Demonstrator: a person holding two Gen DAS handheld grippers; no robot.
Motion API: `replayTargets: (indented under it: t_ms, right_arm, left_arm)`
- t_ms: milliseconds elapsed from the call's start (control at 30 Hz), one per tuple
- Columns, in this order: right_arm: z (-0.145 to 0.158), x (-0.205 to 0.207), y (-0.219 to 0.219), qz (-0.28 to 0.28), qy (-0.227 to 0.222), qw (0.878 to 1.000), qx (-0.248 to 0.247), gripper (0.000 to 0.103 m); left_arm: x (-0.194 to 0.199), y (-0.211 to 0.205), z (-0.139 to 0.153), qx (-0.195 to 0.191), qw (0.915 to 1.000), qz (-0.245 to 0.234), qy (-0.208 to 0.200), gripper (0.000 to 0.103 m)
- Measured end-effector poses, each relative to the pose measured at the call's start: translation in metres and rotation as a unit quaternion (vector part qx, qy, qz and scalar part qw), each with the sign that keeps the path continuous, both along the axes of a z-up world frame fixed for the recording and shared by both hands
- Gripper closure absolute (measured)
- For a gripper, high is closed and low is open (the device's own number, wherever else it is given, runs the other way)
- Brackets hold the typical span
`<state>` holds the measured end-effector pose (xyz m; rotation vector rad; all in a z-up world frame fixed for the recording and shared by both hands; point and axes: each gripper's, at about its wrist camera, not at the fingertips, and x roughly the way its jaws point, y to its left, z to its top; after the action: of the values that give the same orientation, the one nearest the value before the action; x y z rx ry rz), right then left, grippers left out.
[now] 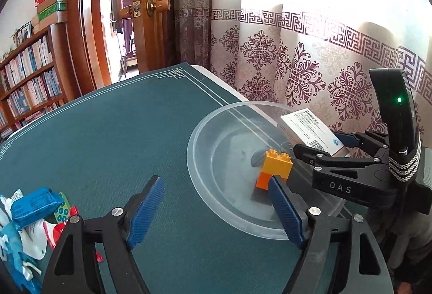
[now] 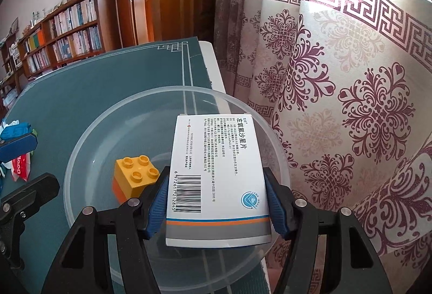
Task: Organize objects
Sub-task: 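Carry both items to the clear bowl and release the brick from the left gripper, then lower the medicine box into the bowl and open the right gripper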
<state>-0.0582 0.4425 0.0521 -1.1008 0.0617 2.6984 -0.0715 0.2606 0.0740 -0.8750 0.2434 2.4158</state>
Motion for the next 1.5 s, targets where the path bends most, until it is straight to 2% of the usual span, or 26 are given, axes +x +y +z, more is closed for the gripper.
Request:
replayTargets:
  t_ms: [167,433,967,1500]
  right_arm:
    - [0.005,0.004,0.000,-0.004,0.002,1.000,-0.001,0.038]
    - [0.015,0.018,-0.006,-0.008,0.009,1.000,-0.008,0.037]
    - [0.030,0.024,-0.067,0.056,0.016,0.998,-0.024,0.037]
    - [0.011,0.011,-0.141,0.116,-0.010,0.991,-0.068,0.037]
  left_arm:
    - [0.006,-0.008,0.003,-0.005,0.9998,0.008,0.014,0.011]
    - [0.015,-0.020,0.004,-0.007,0.9996,0.017,0.021,0.006]
    - [0.023,-0.064,0.002,-0.010,0.9977,0.063,0.022,0.006]
    - [0.033,-0.133,-0.003,0.004,0.9929,0.118,0.014,0.006]
